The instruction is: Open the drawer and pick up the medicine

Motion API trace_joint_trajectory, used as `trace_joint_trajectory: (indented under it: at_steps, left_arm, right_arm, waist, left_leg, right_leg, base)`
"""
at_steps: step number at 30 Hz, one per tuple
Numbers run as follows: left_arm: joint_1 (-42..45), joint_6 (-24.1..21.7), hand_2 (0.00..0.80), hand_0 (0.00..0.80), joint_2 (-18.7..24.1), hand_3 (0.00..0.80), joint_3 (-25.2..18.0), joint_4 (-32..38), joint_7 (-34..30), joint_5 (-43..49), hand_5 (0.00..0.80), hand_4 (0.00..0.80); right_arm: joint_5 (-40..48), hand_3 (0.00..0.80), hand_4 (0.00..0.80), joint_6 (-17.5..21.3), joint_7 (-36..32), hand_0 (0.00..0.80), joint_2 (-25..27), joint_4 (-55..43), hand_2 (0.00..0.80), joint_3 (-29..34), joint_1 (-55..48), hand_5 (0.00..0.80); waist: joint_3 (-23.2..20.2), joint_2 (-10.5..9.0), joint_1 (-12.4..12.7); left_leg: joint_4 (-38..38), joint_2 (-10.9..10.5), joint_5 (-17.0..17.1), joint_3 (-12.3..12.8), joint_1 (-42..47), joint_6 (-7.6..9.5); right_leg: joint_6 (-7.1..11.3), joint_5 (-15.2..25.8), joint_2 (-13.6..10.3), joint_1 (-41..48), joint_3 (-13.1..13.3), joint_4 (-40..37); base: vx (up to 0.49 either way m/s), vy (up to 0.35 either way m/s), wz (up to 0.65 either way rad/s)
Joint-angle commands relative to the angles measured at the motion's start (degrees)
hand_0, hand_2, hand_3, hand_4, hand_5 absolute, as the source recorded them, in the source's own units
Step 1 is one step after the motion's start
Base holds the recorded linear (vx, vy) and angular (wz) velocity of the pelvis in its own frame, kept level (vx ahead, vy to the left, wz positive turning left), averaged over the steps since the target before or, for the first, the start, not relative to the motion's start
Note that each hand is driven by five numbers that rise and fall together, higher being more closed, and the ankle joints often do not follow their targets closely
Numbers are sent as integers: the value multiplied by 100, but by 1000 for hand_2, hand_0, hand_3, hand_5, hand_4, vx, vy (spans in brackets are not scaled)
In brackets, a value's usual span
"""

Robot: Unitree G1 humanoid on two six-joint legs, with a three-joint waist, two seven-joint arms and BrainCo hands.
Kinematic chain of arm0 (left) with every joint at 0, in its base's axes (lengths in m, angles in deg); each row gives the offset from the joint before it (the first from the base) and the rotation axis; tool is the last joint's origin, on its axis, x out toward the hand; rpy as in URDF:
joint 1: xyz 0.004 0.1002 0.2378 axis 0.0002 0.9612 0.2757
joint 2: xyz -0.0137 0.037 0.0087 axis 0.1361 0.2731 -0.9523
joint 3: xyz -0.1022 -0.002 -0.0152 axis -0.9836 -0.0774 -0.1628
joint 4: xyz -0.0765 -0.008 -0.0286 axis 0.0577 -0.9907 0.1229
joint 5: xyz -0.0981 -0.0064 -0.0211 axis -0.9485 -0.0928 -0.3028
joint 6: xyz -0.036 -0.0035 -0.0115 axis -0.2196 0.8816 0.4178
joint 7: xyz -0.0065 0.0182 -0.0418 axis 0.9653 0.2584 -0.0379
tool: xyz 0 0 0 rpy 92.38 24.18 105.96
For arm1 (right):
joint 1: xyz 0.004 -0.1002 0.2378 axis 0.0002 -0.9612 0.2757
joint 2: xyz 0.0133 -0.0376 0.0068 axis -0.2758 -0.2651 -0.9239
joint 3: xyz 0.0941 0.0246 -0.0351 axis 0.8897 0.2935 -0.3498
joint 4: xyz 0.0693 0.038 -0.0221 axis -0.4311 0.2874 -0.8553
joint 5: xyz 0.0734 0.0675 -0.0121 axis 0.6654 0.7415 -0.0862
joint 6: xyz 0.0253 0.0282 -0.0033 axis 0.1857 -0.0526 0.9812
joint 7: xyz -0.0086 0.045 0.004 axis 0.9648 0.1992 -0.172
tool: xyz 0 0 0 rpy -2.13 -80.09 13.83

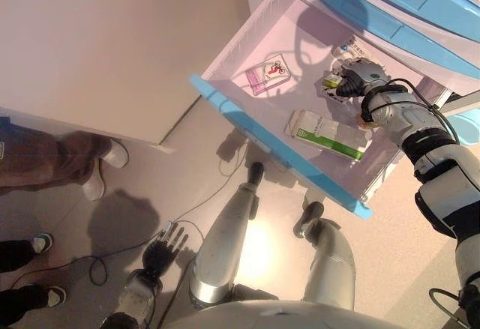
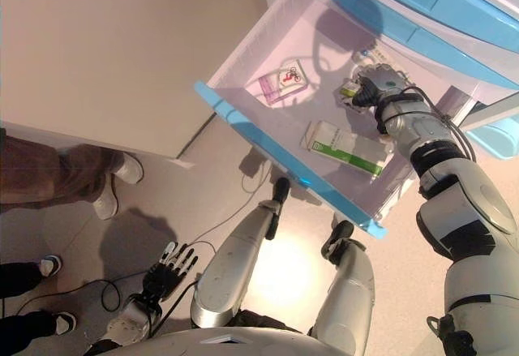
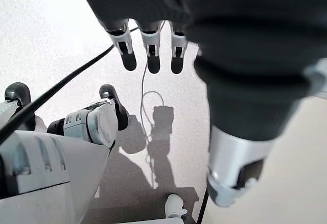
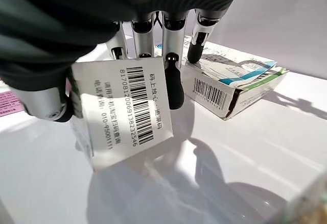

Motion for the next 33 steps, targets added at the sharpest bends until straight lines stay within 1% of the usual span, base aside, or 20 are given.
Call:
trace_joint_trajectory:
  at_steps: [1, 5, 10, 12, 13, 14, 15, 17, 18, 21, 24, 27, 32, 33]
  left_arm:
    - [381, -52, 0, 0, 65, 0, 28, 70, -83, -121, 0, 0]
    - [447, -60, 0, 0, 67, 0, 3, 128, -97, -111, 0, 0]
    - [536, -104, 0, 0, 46, 0, -58, 237, -108, -98, 0, 0]
    - [536, -104, 0, 0, 46, 0, -58, 237, -108, -98, 0, 0]
    - [569, -112, 0, 0, 8, 0, -112, 313, -77, -62, 0, 0]
    - [573, -107, 0, 0, -13, 0, -152, 322, -72, -32, 0, 0]
    - [553, -116, 0, 0, -31, 0, -185, 334, -82, -20, 0, 0]
    - [554, -129, 0, 0, -64, 0, -237, 339, -81, 0, 0, 0]
    - [549, -135, 0, 0, -84, 0, -271, 310, -86, 16, 0, 0]
    - [477, -142, 0, 0, -101, 0, -332, 217, -94, 31, 0, 0]
    - [412, -146, 0, 0, -108, 0, -363, 165, -80, 32, 0, 0]
    - [358, -161, 0, 0, -128, 0, -394, 114, -65, 46, 0, 0]
    - [311, -218, 0, 0, -184, 0, -452, 29, 46, 103, 0, 0]
    - [310, -219, 0, 0, -184, 0, -453, 26, 47, 103, 0, 0]
  right_arm:
    - [151, 800, 800, 4, -174, 800, 246, 89, 800, -130, -228, 800]
    - [250, 800, 800, 180, -106, 800, 307, -345, 800, -101, -280, 800]
    - [335, 800, 800, 360, -252, 800, 420, -1420, 800, -28, -387, 800]
    - [335, 800, 800, 359, -253, 800, 421, -1421, 800, -27, -387, 800]
    - [398, 800, 800, 525, -470, 800, 454, -2267, 800, 75, -494, 800]
    - [436, 800, 800, 535, -662, 800, 470, -2679, 800, 171, -555, 800]
    - [444, 800, 800, 609, -821, 800, 474, -2986, 800, 284, -604, 800]
    - [496, 800, 800, 760, -1110, 800, 445, -3582, 800, 447, -777, 800]
    - [588, 800, 800, 754, -1321, 800, 440, -3947, 800, 519, -843, 800]
    - [739, 800, 800, 896, -1578, 800, 462, -4535, 800, 622, -933, 800]
    - [843, 800, 800, 931, -1702, 800, 494, -4949, 800, 671, -956, 800]
    - [1025, 800, 800, 1069, -1766, 800, 538, -5424, 800, 784, -984, 800]
    - [1415, 800, 800, 1050, -2018, 800, 599, -6246, 800, 1059, -1068, 800]
    - [1427, 800, 800, 1041, -2029, 800, 602, -6274, 800, 1069, -1073, 800]
  waist:
    - [236, 152, -11]
    - [236, 120, -49]
    - [236, 23, -126]
    - [236, 23, -126]
    - [236, -58, -192]
    - [236, -86, -215]
    - [236, -106, -242]
    - [236, -152, -296]
    - [236, -176, -325]
    - [236, -232, -385]
    - [236, -274, -420]
    - [236, -331, -456]
    - [216, -423, -511]
    - [214, -425, -512]
  left_leg:
    - [367, -136, -1031, 219, 196, 215]
    - [335, -143, -1034, 203, 252, 211]
    - [283, -119, -1046, 216, 352, 203]
    - [283, -119, -1046, 216, 352, 203]
    - [237, -112, -1047, 227, 444, 193]
    - [206, -109, -1045, 240, 501, 192]
    - [116, -89, -873, 262, 457, 216]
    - [66, -83, -867, 280, 544, 215]
    - [33, -76, -861, 291, 609, 211]
    - [-31, -65, -846, 337, 730, 194]
    - [-75, -57, -850, 369, 822, 187]
    - [-143, -43, -861, 410, 961, 178]
    - [-295, -31, -860, 478, 1209, 165]
    - [-302, -30, -858, 481, 1216, 164]
  right_leg:
    - [7, 134, 296, -125, -151, 301]
    - [31, 167, 314, -73, -115, 241]
    - [77, 228, 329, 20, -80, 131]
    - [77, 228, 329, 20, -80, 131]
    - [115, 286, 343, 116, -47, 25]
    - [132, 307, 350, 170, -32, -32]
    - [72, 470, 359, 142, -81, -154]
    - [106, 518, 369, 215, -39, -232]
    - [120, 533, 378, 272, -9, -283]
    - [159, 586, 395, 391, 41, -406]
    - [185, 610, 411, 482, 66, -498]
    - [217, 640, 424, 611, 82, -606]
    - [274, 712, 458, 839, 122, -793]
    - [276, 714, 459, 845, 123, -800]
  base:
    - [0, 0, 0]
    - [0, 0, 0]
    - [-1, -6, -2]
    - [1, -14, -7]
    - [4, -24, -4]
    - [-69, -22, -5]
    - [-73, -1, -10]
    - [-39, -2, -19]
    - [2, -1, -13]
    - [4, -3, -8]
    - [-3, -13, -7]
    - [-10, -20, -9]
    - [4, -22, -7]
    - [0, 0, 0]
